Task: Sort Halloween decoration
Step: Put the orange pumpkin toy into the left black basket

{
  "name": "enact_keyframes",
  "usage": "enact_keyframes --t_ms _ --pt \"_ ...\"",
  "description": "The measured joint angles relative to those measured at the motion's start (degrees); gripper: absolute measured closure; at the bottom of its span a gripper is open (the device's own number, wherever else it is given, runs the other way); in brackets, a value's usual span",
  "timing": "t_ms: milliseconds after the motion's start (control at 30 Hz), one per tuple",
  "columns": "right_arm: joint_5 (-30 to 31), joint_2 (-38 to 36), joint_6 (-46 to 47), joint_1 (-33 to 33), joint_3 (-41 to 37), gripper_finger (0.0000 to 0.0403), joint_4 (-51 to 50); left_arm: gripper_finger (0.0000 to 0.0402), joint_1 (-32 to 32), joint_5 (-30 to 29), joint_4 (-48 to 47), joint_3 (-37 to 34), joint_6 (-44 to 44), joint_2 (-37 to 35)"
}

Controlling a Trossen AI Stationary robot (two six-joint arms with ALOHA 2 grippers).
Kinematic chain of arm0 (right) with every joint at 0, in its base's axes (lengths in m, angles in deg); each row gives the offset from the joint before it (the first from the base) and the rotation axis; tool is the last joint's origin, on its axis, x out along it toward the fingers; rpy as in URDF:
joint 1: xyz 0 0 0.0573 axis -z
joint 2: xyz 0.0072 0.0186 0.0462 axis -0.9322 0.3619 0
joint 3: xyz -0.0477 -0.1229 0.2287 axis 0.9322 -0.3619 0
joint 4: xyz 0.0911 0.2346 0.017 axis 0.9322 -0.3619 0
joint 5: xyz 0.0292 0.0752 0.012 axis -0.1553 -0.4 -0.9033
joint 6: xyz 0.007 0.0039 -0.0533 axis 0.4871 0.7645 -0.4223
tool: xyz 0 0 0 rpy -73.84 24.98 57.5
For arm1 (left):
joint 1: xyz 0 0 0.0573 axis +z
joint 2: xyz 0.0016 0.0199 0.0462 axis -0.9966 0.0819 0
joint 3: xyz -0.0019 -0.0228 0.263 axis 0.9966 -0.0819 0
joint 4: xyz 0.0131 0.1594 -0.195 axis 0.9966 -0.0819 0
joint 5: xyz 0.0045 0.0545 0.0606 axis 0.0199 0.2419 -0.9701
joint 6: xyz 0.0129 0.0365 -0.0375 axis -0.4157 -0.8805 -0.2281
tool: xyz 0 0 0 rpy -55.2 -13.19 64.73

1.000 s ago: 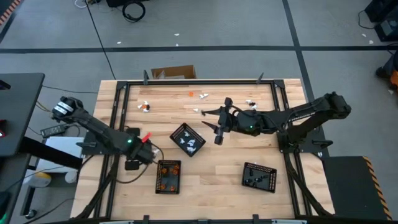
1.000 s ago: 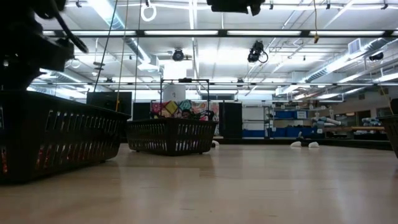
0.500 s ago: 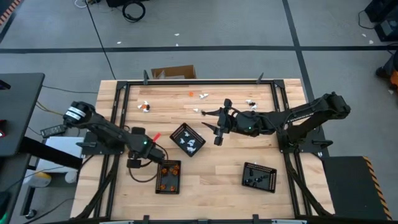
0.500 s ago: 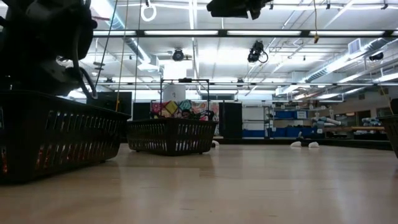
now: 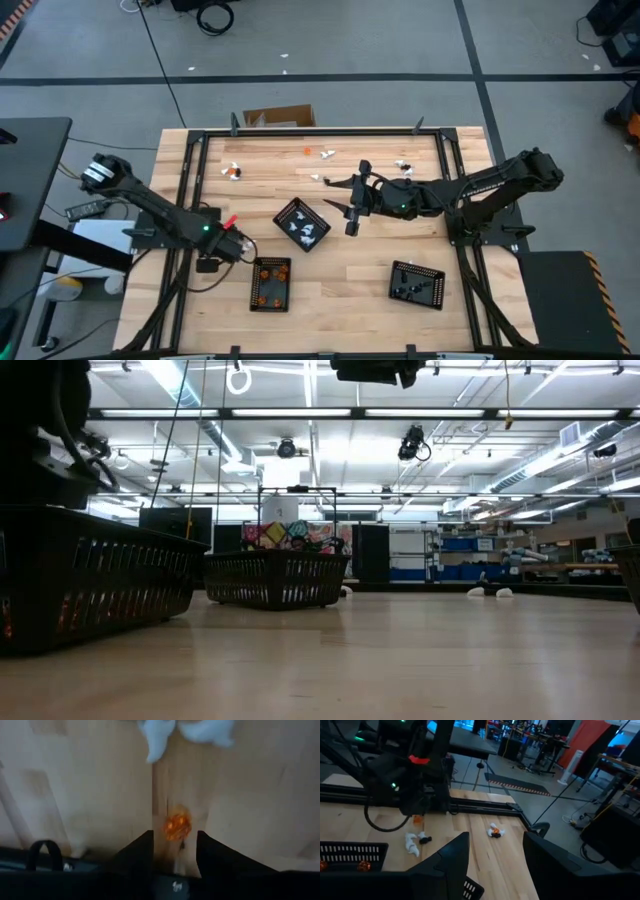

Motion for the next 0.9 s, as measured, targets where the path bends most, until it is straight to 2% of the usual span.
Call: enact_keyframes --t_ms 133,267,400,700,900 --pt "0.0 0.0 0.0 0.0 0.0 0.0212 0.0 0.0246 -0.7 0.0 0.8 -2.5 2.7 -2.0" --pt "0.0 0.0 0.1 0.0 0.0 0.0212 0.0 0.0245 -1.3 0.5 5.1 -5.4 9.3 -3.1" --pt "0.0 0.0 0.1 0.0 0.0 0.0212 0.0 0.0236 -2.5 -0.4 5.6 -5.5 13.1 -3.1" --pt "0.0 0.0 0.2 0.0 0.0 0.0212 0.0 0.0172 -4.9 -0.1 6.8 -5.9 15.5 -2.9" --pt "-0.1 0.0 0.2 0.0 0.0 0.0212 0.0 0.018 -4.8 0.8 9.2 -8.1 16.7 -3.0"
